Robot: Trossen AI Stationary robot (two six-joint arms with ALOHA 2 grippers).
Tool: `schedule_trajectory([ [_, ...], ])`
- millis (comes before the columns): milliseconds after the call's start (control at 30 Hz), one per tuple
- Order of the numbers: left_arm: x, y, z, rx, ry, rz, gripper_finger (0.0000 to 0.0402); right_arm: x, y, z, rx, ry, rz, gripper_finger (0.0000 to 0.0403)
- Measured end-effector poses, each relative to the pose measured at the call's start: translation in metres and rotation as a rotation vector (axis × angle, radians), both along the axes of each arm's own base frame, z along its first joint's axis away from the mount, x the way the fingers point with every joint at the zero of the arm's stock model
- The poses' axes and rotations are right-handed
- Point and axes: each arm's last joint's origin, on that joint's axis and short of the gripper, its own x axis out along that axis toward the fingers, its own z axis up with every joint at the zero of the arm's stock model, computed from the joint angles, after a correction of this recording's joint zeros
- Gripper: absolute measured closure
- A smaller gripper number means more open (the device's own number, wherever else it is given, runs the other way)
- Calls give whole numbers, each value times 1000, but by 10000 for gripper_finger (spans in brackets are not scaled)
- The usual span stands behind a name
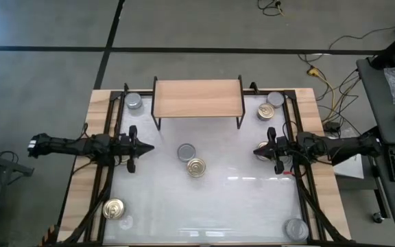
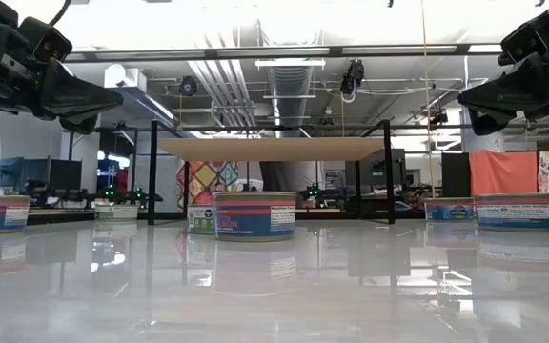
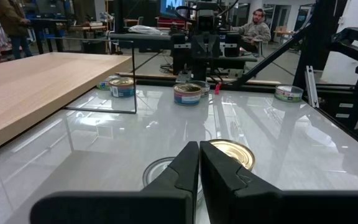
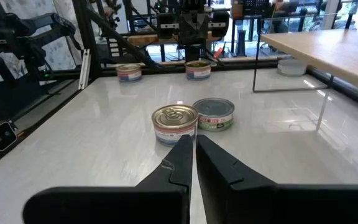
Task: Stack canned seafood by type on shelf
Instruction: Put the blue-pink tuna can on the shelf
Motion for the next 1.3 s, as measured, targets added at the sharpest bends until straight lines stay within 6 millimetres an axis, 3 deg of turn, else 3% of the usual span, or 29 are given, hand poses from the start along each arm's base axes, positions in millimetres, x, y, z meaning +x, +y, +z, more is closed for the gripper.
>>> schedule_trajectory([
  [133,0,0,0,0,0,0,401,0,0,8,24,-77,-7,390],
  [433,0,0,0,0,0,0,401,1,3,13,530,-60,69,390],
  [567,0,0,0,0,0,0,401,5,11,10,588,92,-3,390],
  [767,0,0,0,0,0,0,401,25,30,43,503,385,-249,390],
  [1000,0,0,0,0,0,0,401,32,33,78,402,975,-775,390],
  [1100,0,0,0,0,0,0,402,39,37,84,380,1152,-914,390],
  [1300,0,0,0,0,0,0,401,48,41,86,363,1238,-1053,390],
])
